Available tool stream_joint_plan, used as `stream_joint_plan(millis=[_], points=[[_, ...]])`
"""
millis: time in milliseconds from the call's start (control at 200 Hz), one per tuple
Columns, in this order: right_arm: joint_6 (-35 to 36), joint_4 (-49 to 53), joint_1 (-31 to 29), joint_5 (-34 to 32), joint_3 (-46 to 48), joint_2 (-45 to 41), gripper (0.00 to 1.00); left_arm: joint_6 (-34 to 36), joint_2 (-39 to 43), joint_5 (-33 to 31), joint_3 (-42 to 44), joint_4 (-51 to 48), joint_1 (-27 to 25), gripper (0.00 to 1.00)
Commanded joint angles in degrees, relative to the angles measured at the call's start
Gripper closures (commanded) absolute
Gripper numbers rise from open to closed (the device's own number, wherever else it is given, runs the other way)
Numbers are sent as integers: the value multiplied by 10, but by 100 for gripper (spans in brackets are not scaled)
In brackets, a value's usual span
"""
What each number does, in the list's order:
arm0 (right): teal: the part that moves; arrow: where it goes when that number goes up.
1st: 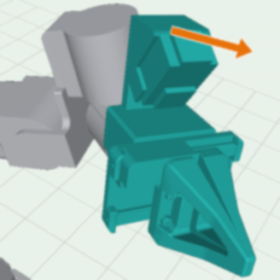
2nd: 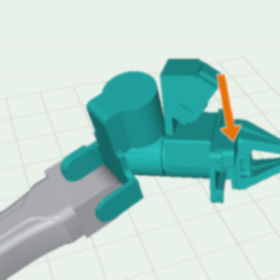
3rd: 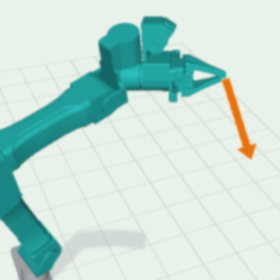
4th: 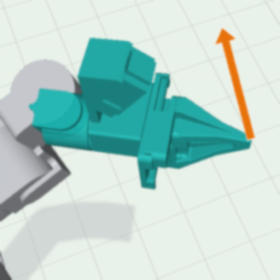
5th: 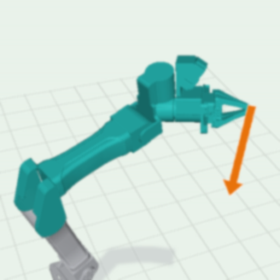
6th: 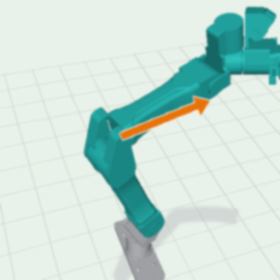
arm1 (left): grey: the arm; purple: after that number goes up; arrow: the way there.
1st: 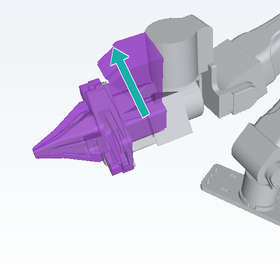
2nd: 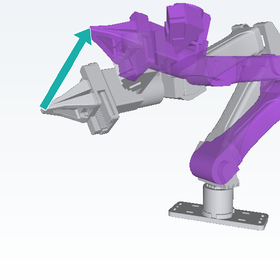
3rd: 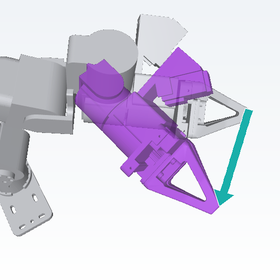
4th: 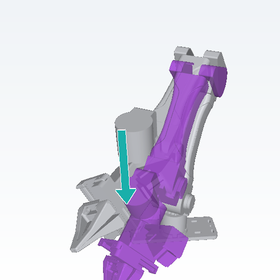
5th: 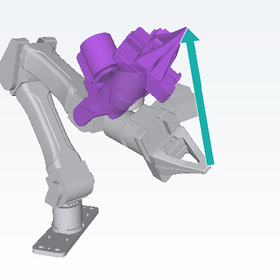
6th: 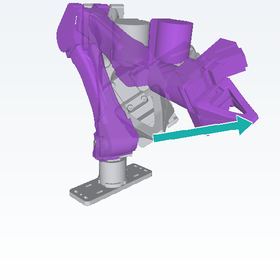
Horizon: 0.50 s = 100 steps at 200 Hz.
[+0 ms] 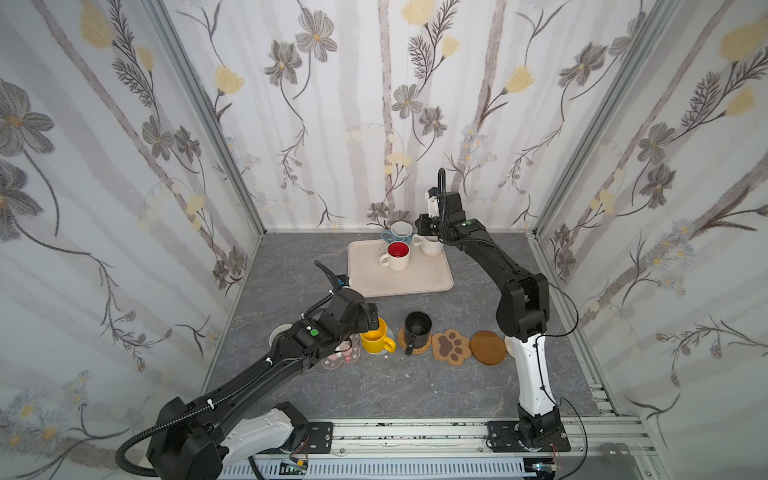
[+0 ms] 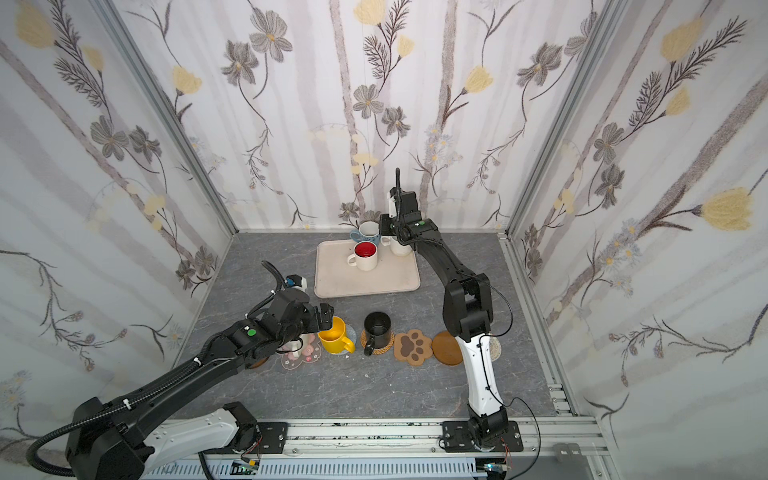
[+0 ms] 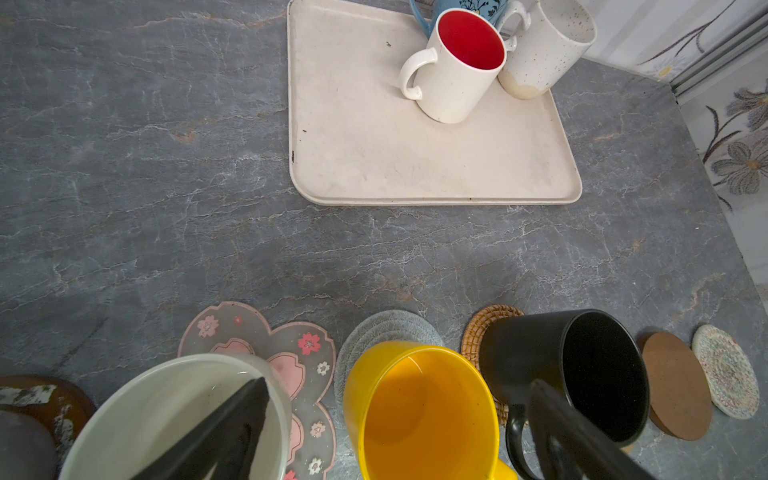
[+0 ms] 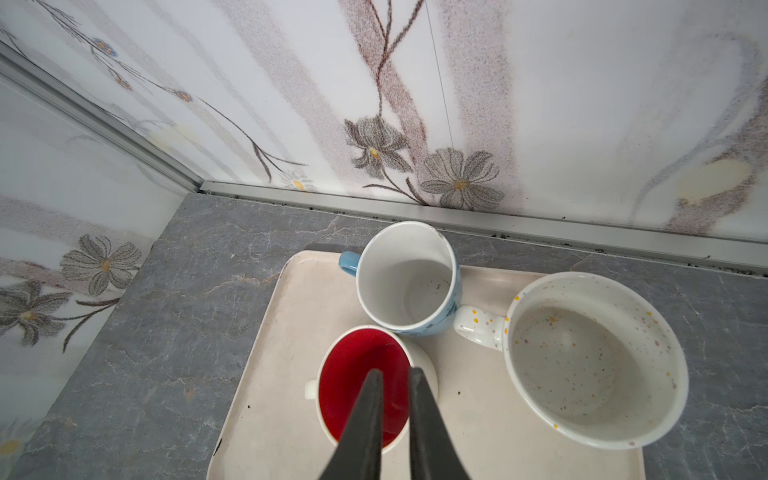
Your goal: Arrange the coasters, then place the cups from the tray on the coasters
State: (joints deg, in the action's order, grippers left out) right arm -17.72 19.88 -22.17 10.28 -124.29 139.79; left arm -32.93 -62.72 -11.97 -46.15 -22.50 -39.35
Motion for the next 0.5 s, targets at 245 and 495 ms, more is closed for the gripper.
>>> stream_joint_plan(millis=[245,495], points=[[84,44,54,66,111,-87,76,12,-4,1,-8,14,14,0],[124,42,86,47,234,-133,81,24,-4,11,-26,13,20,0]])
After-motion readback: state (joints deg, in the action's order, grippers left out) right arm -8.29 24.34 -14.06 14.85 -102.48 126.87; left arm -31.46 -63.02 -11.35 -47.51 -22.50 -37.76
